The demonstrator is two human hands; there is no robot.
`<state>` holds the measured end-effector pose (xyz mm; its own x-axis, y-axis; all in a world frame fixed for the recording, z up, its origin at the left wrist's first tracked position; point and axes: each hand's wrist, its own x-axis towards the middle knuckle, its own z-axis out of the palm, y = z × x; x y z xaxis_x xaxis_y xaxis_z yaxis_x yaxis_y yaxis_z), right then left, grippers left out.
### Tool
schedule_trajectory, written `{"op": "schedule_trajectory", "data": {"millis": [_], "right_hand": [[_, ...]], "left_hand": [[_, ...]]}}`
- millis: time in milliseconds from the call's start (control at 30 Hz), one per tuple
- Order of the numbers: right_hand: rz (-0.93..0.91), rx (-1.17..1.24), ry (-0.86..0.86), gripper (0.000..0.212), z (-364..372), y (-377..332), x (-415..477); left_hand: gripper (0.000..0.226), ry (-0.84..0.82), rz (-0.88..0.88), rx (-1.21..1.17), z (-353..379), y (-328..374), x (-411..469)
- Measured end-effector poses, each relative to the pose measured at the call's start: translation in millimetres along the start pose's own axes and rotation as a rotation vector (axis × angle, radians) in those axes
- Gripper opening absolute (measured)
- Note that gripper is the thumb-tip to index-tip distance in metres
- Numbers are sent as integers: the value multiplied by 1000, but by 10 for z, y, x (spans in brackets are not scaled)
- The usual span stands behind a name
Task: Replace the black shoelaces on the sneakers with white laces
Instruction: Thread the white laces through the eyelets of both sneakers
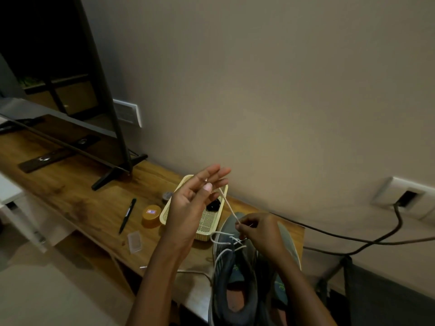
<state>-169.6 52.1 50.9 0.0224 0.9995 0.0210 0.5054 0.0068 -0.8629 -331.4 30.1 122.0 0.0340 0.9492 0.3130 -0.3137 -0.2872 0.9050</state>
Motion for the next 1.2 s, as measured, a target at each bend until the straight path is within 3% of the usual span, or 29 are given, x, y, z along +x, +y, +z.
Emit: {"op": "schedule_trajectory", "data": {"millis": [200,400,533,633,700,767,900,967,1100,1200], "right_hand": [[-28,-11,-68,14,-5,-11,4],[-44,-42,-129,6,-12,8,0],[-38,-37,-226,16,-76,5,-13],[20,-55,-105,35,-157,52,13],[73,-52,26,23,-216,91,31],[93,-123,45,21,-232,131,40],[118,-380,-189,9,-106,152,-30],[143,-458,-251,16,-7,161,-69],[190,-432,-181,30,92,209,-137],[204,-441,-176,25,127,215,-180]], "left_hand": [[28,42,27,16,7,-30,2],[28,233,111,373,-54,-189,19],[27,292,148,604,-197,-271,30],[27,294,147,550,-231,-260,26],[21,327,145,549,-188,-251,10],[13,344,95,526,-116,-285,-10],[10,276,-42,524,-81,-488,-33],[12,253,-98,528,-88,-586,-51],[20,156,-239,600,-20,-816,-159],[7,96,-293,788,61,-1021,-268]]}}
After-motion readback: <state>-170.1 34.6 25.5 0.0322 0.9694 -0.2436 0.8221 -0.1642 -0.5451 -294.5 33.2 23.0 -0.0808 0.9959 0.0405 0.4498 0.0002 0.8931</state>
